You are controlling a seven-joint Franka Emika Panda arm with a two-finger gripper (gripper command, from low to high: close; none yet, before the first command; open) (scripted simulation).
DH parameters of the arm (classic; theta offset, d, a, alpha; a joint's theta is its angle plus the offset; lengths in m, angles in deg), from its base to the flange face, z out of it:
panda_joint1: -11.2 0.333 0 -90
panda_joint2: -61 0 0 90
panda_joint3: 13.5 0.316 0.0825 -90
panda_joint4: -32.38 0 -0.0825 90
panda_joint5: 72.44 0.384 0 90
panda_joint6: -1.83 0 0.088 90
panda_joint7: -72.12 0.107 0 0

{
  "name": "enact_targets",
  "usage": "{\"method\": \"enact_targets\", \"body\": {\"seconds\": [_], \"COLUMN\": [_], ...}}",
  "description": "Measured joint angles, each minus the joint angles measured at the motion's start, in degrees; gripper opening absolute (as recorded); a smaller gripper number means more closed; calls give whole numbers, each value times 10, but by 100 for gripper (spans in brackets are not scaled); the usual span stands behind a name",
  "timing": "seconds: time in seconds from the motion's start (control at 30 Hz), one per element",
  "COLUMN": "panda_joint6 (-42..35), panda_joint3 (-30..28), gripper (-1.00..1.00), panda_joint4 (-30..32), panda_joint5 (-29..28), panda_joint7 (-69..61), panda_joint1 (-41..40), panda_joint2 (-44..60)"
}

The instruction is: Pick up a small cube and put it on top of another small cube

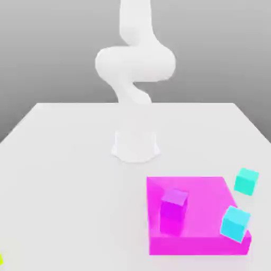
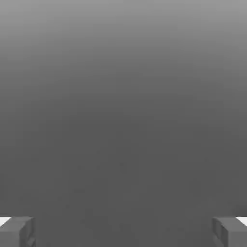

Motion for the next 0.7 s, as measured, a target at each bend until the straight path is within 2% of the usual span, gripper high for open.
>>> {"method": "enact_targets", "body": {"seconds": [0.4, 0.7], "panda_joint6": [100, 174], "panda_joint3": [8, 40], "gripper": [0, 0], "panda_joint4": [85, 148], "panda_joint5": [12, 23], "panda_joint7": [-311, -542], "panda_joint1": [196, 317], "panda_joint2": [175, 304]}}
